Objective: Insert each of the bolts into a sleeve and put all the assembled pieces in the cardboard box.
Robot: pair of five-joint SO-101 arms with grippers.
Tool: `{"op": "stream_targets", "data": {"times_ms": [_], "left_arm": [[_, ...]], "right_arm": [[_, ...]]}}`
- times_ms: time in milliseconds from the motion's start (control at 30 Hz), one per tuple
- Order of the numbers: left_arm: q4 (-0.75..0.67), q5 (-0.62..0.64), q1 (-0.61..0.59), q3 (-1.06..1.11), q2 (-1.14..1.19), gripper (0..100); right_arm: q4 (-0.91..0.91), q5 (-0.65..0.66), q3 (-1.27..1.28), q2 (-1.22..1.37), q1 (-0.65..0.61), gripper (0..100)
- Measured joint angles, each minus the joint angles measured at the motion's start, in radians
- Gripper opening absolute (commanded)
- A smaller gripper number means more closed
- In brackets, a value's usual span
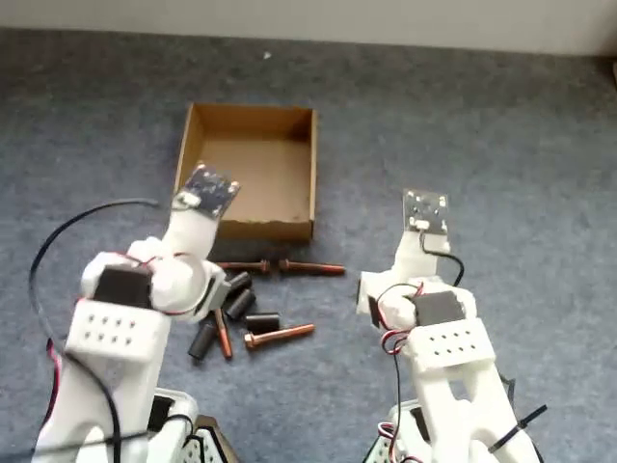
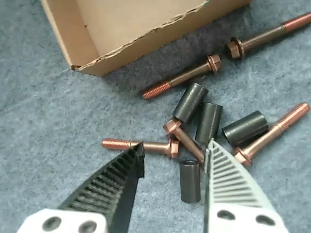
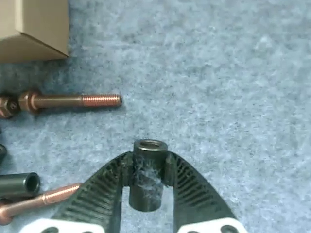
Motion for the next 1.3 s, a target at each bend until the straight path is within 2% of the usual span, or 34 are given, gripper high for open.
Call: {"op": "stream_targets", "data": {"times_ms": [133, 367, 600, 933, 1100, 1300], "left_arm": [[-0.015, 0.026, 0.04, -0.008, 0.106, 17], [-0.029, 0.232, 0.044, 0.028, 0.212, 16], [-0.193, 0.321, 0.048, 0.129, 0.302, 16], [-0.333, 0.347, 0.044, 0.106, 0.548, 16], [-0.331, 0.348, 0.043, 0.012, 0.704, 15], [-0.293, 0.35, 0.046, -0.06, 0.778, 0]], "right_arm": [[0.0, 0.0, 0.0, 0.0, 0.0, 0.6], [0.0, 0.0, 0.0, 0.0, 0.0, 0.6], [0.0, 0.0, 0.0, 0.0, 0.0, 0.6], [0.0, 0.0, 0.0, 0.0, 0.003, 0.6], [0.0, 0.0, 0.0, 0.0, 0.003, 0.6], [0.0, 0.0, 0.0, 0.0, 0.003, 0.5]]}}
